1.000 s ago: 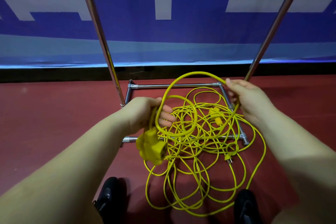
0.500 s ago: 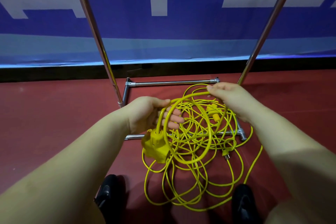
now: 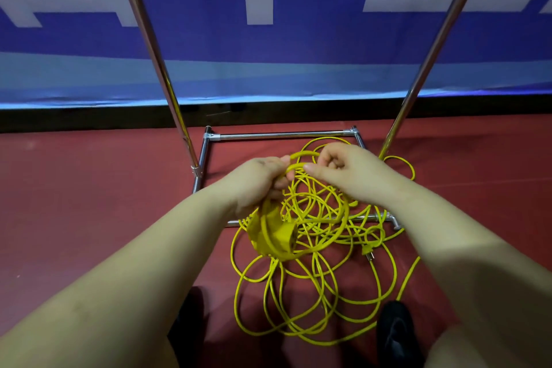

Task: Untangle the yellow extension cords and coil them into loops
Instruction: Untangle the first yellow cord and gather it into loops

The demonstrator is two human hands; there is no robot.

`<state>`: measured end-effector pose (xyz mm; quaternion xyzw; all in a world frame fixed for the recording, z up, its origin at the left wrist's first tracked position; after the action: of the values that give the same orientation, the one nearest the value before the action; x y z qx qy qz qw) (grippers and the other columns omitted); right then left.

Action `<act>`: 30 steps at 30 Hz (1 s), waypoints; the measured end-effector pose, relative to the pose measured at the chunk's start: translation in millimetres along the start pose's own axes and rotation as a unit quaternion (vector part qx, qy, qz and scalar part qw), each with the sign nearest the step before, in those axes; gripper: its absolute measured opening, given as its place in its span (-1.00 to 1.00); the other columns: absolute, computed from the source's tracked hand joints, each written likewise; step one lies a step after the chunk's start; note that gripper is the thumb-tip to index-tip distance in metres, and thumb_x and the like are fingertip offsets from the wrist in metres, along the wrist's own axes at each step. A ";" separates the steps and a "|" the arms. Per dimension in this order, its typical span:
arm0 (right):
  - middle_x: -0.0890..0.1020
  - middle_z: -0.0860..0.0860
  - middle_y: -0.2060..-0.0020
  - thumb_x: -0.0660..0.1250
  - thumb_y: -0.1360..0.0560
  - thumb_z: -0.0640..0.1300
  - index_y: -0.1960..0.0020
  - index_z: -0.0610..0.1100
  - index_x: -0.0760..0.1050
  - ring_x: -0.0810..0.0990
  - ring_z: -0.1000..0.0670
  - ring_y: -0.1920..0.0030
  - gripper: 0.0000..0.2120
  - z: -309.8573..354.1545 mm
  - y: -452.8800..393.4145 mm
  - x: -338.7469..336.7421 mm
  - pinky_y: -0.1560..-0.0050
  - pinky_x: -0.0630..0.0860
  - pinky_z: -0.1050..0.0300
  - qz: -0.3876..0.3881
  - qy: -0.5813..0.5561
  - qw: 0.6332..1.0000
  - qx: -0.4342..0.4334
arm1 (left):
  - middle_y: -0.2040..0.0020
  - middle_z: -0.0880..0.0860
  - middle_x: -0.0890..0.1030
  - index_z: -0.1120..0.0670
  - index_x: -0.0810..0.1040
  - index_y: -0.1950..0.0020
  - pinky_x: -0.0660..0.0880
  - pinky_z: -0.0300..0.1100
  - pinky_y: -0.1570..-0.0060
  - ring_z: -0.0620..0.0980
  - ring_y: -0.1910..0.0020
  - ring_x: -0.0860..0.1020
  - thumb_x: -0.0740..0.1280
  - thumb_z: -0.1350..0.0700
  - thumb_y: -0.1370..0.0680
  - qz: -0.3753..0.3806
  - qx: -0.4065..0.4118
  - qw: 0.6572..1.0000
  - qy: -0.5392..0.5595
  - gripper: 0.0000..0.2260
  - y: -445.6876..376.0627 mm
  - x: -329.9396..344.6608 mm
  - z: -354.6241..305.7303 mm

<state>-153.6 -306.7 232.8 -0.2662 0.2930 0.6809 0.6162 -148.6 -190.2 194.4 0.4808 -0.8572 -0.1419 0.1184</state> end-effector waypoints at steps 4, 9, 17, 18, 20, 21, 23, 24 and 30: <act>0.54 0.06 0.28 0.15 -0.59 0.02 0.17 -0.03 0.47 0.49 0.01 0.24 -0.76 -25.0 16.2 41.2 0.16 0.41 0.14 0.217 0.162 0.962 0.043 | 0.60 -0.10 0.25 0.09 0.34 0.27 0.21 -0.24 0.38 -0.20 0.63 0.17 0.04 0.05 -0.66 -0.081 0.045 0.995 0.035 -0.67 0.3 -34.7 -16.8; 0.56 0.06 0.37 0.22 -0.57 -0.10 0.16 -0.02 0.36 0.49 0.06 0.43 -0.87 -31.3 2.1 5.1 0.29 0.39 0.12 0.053 -0.070 0.995 0.056 | 0.60 -0.08 0.27 0.11 0.37 0.27 0.25 -0.23 0.41 -0.16 0.64 0.20 0.04 0.06 -0.66 -0.149 0.060 0.987 0.028 -0.66 1.8 -67.3 -21.1; 0.47 -0.02 0.34 0.38 -0.46 -0.17 0.24 -0.04 0.51 0.39 0.12 0.32 -0.88 -35.4 4.9 -59.4 0.23 0.30 0.24 -0.153 -0.244 0.957 0.023 | 0.52 0.03 0.51 0.17 0.50 0.26 0.35 -0.31 0.51 -0.07 0.57 0.48 0.05 0.10 -0.64 -0.022 -0.028 0.992 -0.121 -0.63 13.2 -32.8 -6.6; 0.46 -0.05 0.31 0.39 -0.45 -0.17 0.24 -0.03 0.52 0.38 0.06 0.27 -0.88 -32.3 4.8 -58.3 0.19 0.30 0.19 -0.139 -0.219 0.966 0.015 | 0.52 0.04 0.52 0.18 0.51 0.26 0.38 -0.25 0.44 -0.05 0.56 0.49 0.05 0.10 -0.64 -0.013 -0.038 0.994 -0.104 -0.63 13.4 -30.3 -4.9; 0.48 -0.05 0.31 0.41 -0.43 -0.17 0.25 -0.02 0.53 0.39 0.04 0.25 -0.88 -22.8 4.7 -52.5 0.16 0.31 0.15 -0.099 -0.175 0.980 -0.006 | 0.52 0.06 0.52 0.20 0.50 0.27 0.40 -0.19 0.36 -0.04 0.55 0.51 0.05 0.10 -0.64 0.007 -0.055 0.996 -0.068 -0.62 13.7 -24.4 -2.9; 0.50 -0.02 0.32 0.41 -0.43 -0.17 0.25 -0.02 0.53 0.40 0.05 0.26 -0.88 -18.0 5.1 -47.5 0.17 0.32 0.15 -0.080 -0.159 0.984 -0.014 | 0.52 0.06 0.52 0.20 0.50 0.26 0.41 -0.20 0.36 -0.04 0.55 0.51 0.05 0.10 -0.64 0.020 -0.059 0.996 -0.059 -0.62 14.0 -20.0 -2.3; 0.52 0.02 0.34 0.41 -0.43 -0.15 0.24 -0.01 0.53 0.41 0.06 0.29 -0.89 -11.2 5.8 -38.1 0.21 0.34 0.15 -0.059 -0.141 0.988 -0.019 | 0.51 0.06 0.52 0.20 0.51 0.24 0.41 -0.24 0.41 -0.04 0.55 0.50 0.04 0.10 -0.64 0.047 -0.057 0.995 -0.064 -0.62 14.9 -8.9 -1.2; 0.53 0.03 0.35 0.42 -0.43 -0.14 0.25 -0.01 0.52 0.42 0.06 0.31 -0.89 -8.7 5.8 -34.6 0.23 0.34 0.15 -0.056 -0.134 0.989 -0.021 | 0.51 0.05 0.52 0.20 0.51 0.22 0.41 -0.24 0.42 -0.05 0.55 0.49 0.04 0.10 -0.64 0.058 -0.052 0.994 -0.072 -0.63 15.3 -3.9 -0.7; 0.51 0.07 0.43 0.44 -0.41 -0.05 0.27 0.02 0.50 0.41 0.08 0.40 -0.86 -4.1 4.9 -35.7 0.30 0.33 0.18 -0.086 -0.065 0.994 -0.023 | 0.52 -0.02 0.36 0.23 0.55 0.02 0.37 -0.29 0.41 -0.10 0.55 0.30 0.06 0.10 -0.64 0.114 -0.009 0.992 -0.052 -0.68 15.7 18.2 0.5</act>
<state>-155.0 -334.4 256.2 -0.2595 0.2128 0.6480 0.6837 -170.5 -197.9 200.8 0.3707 -0.9101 -0.1596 0.0937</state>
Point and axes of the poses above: each hand's wrist, its own y-axis away from the middle knuckle, its own x-axis out of the palm, z = x × y, the point moved 10 cm from there along -y, towards the middle knuckle
